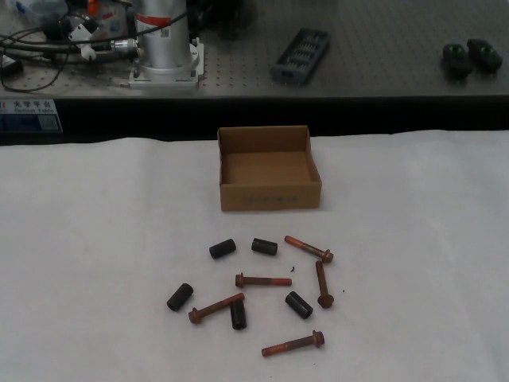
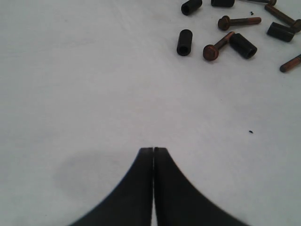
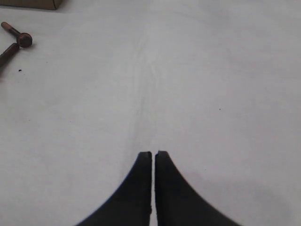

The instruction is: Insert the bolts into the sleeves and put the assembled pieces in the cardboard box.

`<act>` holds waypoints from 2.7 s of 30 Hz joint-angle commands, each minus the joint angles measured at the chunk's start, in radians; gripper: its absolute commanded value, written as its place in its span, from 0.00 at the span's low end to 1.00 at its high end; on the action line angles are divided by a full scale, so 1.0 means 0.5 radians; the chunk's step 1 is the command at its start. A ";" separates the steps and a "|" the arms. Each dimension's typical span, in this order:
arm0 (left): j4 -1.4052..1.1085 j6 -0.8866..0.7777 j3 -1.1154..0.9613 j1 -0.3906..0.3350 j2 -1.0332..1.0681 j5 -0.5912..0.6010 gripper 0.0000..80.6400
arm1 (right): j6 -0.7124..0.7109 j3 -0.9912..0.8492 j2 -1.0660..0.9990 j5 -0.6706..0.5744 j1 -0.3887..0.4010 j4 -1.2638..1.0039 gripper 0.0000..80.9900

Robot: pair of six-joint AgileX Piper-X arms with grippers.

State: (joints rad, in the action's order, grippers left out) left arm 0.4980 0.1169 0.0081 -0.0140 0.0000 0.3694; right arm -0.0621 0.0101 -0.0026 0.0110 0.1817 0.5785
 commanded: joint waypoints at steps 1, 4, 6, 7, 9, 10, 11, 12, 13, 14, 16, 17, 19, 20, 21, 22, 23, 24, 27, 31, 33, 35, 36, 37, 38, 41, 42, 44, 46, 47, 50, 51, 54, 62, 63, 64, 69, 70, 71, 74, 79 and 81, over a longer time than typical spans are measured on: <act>0.214 0.017 -0.016 0.004 0.000 0.000 0.01 | 0.004 -0.020 0.005 0.004 -0.014 -0.032 0.04; 0.214 -0.018 -0.016 0.004 0.000 0.000 0.01 | 0.004 -0.020 0.005 0.004 -0.014 -0.032 0.04; 0.214 -0.018 -0.016 0.004 0.000 0.000 0.01 | 0.004 -0.020 0.005 0.004 -0.014 -0.032 0.04; 0.214 -0.018 -0.016 0.004 0.000 0.000 0.01 | 0.004 -0.020 0.005 0.004 -0.014 -0.032 0.04; 0.214 -0.018 -0.016 0.004 0.000 0.000 0.01 | 0.004 -0.020 0.005 0.004 -0.014 -0.032 0.04; 0.214 -0.018 -0.016 0.004 0.000 0.000 0.01 | 0.004 -0.020 0.005 0.004 -0.014 -0.032 0.04; 0.214 -0.018 -0.016 0.004 0.000 0.000 0.01 | 0.004 -0.020 0.005 0.004 -0.014 -0.032 0.04; 0.214 -0.018 -0.016 0.004 0.000 0.000 0.01 | 0.004 -0.020 0.005 0.004 -0.014 -0.032 0.04; 0.214 -0.018 -0.016 0.004 0.000 0.000 0.01 | 0.004 -0.020 0.005 0.004 -0.014 -0.032 0.04; 0.214 -0.018 -0.016 0.004 0.000 0.000 0.01 | 0.004 -0.020 0.005 0.004 -0.014 -0.032 0.04; 0.214 -0.018 -0.016 0.004 0.000 0.000 0.01 | 0.004 -0.020 0.005 0.004 -0.014 -0.032 0.04; 0.214 -0.018 -0.016 0.004 0.000 0.000 0.01 | 0.004 -0.020 0.005 0.004 -0.014 -0.032 0.04; 0.214 -0.018 -0.016 0.004 0.000 0.000 0.01 | 0.004 -0.020 0.005 0.004 -0.014 -0.032 0.04; 0.214 -0.018 -0.016 0.004 0.000 0.000 0.01 | 0.004 -0.020 0.005 0.004 -0.014 -0.032 0.04; 0.214 -0.018 -0.016 0.004 0.000 0.000 0.01 | 0.004 -0.020 0.005 0.004 -0.014 -0.032 0.04; 0.214 -0.018 -0.016 0.004 0.000 0.000 0.01 | 0.004 -0.020 0.005 0.004 -0.014 -0.032 0.04; 0.214 -0.018 -0.016 0.004 0.000 0.000 0.01 | 0.004 -0.020 0.005 0.004 -0.014 -0.032 0.04; 0.214 -0.018 -0.016 0.004 0.000 0.000 0.01 | 0.004 -0.020 0.005 0.004 -0.014 -0.032 0.04; 0.214 -0.018 -0.016 0.004 0.000 0.000 0.01 | 0.004 -0.020 0.005 0.004 -0.014 -0.032 0.04; 0.214 -0.018 -0.016 0.004 0.000 0.000 0.01 | 0.004 -0.020 0.005 0.004 -0.014 -0.032 0.04; 0.214 -0.018 -0.016 0.004 0.000 0.000 0.01 | 0.004 -0.020 0.005 0.004 -0.014 -0.032 0.04; 0.214 -0.018 -0.016 0.004 0.000 0.000 0.01 | 0.004 -0.020 0.005 0.004 -0.014 -0.032 0.04; 0.214 -0.018 -0.016 0.004 0.000 0.000 0.01 | 0.004 -0.020 0.005 0.004 -0.014 -0.032 0.04; 0.214 -0.018 -0.016 0.004 0.000 0.000 0.01 | 0.004 -0.020 0.005 0.004 -0.014 -0.032 0.04; 0.214 -0.018 -0.016 0.004 0.000 0.000 0.01 | 0.004 -0.020 0.005 0.004 -0.014 -0.032 0.04; 0.214 -0.018 -0.016 0.004 0.000 0.000 0.01 | 0.004 -0.020 0.005 0.004 -0.014 -0.032 0.04; 0.214 -0.018 -0.016 0.004 0.000 0.000 0.01 | 0.004 -0.020 0.005 0.004 -0.014 -0.032 0.04; 0.214 -0.018 -0.016 0.004 0.000 0.000 0.01 | 0.004 -0.020 0.005 0.004 -0.014 -0.032 0.04; 0.214 -0.018 -0.016 0.004 0.000 0.000 0.01 | 0.004 -0.020 0.005 0.004 -0.014 -0.032 0.04; 0.214 -0.018 -0.016 0.004 0.000 0.000 0.01 | 0.004 -0.020 0.005 0.004 -0.014 -0.032 0.04; 0.214 -0.018 -0.016 0.004 0.000 0.000 0.01 | 0.004 -0.020 0.005 0.004 -0.014 -0.032 0.04; 0.214 -0.018 -0.016 0.004 0.000 0.000 0.01 | 0.004 -0.020 0.005 0.004 -0.014 -0.032 0.04; 0.214 -0.018 -0.016 0.004 0.000 0.000 0.01 | 0.004 -0.020 0.005 0.004 -0.014 -0.032 0.04; 0.214 -0.018 -0.016 0.004 0.000 0.000 0.01 | 0.004 -0.020 0.005 0.004 -0.014 -0.032 0.04; 0.214 -0.018 -0.016 0.004 0.000 0.000 0.01 | 0.004 -0.020 0.005 0.004 -0.014 -0.032 0.04; 0.214 -0.018 -0.016 0.004 0.000 0.000 0.01 | 0.004 -0.020 0.005 0.004 -0.014 -0.032 0.04; 0.214 -0.018 -0.016 0.004 0.000 0.000 0.01 | 0.004 -0.020 0.005 0.004 -0.014 -0.032 0.04; 0.214 -0.018 -0.016 0.004 0.000 0.000 0.01 | 0.004 -0.020 0.005 0.004 -0.014 -0.032 0.04; 0.214 -0.018 -0.016 0.004 0.000 0.000 0.01 | 0.004 -0.020 0.005 0.004 -0.014 -0.032 0.04; 0.214 -0.018 -0.016 0.004 0.000 0.000 0.01 | 0.004 -0.020 0.005 0.004 -0.014 -0.032 0.04; 0.214 -0.018 -0.016 0.004 0.000 0.000 0.01 | 0.098 -0.020 0.005 0.004 -0.014 -0.032 0.04; 0.214 -0.018 -0.016 0.004 0.000 0.000 0.01 | 0.108 -0.020 0.005 0.004 -0.014 -0.032 0.04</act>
State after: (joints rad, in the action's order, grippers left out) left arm 0.4980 0.1150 0.0081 -0.0140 0.0000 0.3694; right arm -0.0176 0.0101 -0.0026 0.0110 0.1817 0.5785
